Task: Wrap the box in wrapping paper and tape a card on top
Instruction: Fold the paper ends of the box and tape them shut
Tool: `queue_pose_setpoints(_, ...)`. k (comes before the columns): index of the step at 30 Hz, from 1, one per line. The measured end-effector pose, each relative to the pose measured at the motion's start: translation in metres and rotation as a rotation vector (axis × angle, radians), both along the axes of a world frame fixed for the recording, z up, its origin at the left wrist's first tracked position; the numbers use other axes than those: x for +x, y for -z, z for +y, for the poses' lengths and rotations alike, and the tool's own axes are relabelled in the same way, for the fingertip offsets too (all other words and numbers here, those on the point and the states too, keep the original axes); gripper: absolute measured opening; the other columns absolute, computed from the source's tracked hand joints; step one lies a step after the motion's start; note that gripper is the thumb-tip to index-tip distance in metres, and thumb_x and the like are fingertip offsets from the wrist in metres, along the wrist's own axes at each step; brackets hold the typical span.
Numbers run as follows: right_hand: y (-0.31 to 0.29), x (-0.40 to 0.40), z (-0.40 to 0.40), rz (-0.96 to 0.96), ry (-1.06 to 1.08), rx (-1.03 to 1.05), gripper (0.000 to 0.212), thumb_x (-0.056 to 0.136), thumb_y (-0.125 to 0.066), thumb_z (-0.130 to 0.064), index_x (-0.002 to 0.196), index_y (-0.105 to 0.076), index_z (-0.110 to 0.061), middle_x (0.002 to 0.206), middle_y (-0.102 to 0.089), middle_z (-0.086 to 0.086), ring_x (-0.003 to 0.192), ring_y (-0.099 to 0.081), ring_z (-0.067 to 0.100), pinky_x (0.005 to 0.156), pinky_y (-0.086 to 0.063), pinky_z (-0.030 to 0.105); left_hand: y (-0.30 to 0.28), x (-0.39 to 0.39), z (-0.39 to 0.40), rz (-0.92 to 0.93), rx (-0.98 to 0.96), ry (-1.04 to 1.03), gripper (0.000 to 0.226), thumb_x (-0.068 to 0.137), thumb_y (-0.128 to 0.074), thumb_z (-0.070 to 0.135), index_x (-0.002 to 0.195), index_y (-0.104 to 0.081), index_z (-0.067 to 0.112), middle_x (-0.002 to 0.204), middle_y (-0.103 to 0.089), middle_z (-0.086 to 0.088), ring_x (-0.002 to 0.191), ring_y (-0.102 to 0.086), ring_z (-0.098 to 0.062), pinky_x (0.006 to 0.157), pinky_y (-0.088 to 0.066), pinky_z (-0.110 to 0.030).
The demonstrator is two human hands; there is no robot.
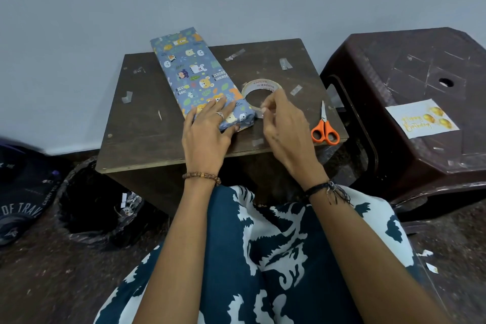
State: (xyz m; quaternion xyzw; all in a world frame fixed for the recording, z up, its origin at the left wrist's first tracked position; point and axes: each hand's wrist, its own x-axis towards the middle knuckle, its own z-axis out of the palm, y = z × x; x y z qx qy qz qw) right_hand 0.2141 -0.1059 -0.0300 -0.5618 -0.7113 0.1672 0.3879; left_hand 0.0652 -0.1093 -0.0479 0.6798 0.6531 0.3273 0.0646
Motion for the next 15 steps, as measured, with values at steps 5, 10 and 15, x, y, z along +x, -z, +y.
queue_pose_setpoints(5,0.011,-0.005,0.014,0.198,-0.076,-0.191,0.005,0.097,-0.04,-0.008,0.093,-0.04,-0.01,0.084,-0.058,0.011,0.067,-0.048,0.016,0.061,-0.036,0.03,-0.001,-0.012,-0.006,-0.047,-0.005,0.025,0.05,0.079,-0.071,0.02,0.126,-0.056,0.026,0.137,-0.049,0.006,0.132,-0.039,-0.007,0.113,-0.015,-0.028)
queue_pose_setpoints(10,0.009,0.004,0.03,0.595,0.03,-0.348,0.006,0.092,-0.053,-0.007,0.09,-0.057,-0.011,0.099,-0.064,0.005,0.09,-0.062,0.006,0.086,-0.048,0.021,-0.004,-0.015,-0.009,-0.071,-0.021,0.026,0.051,0.078,-0.072,0.018,0.126,-0.057,0.025,0.137,-0.05,0.006,0.132,-0.04,-0.008,0.114,-0.016,-0.03)
queue_pose_setpoints(15,0.005,0.011,0.02,0.859,-0.082,-0.537,0.011,0.086,-0.063,0.0,0.082,-0.064,-0.01,0.093,-0.066,0.009,0.089,-0.066,0.015,0.08,-0.054,0.02,-0.004,-0.012,-0.007,-0.093,-0.024,0.004,0.05,0.077,-0.072,0.017,0.125,-0.058,0.026,0.136,-0.051,0.006,0.131,-0.04,-0.007,0.113,-0.014,-0.027)
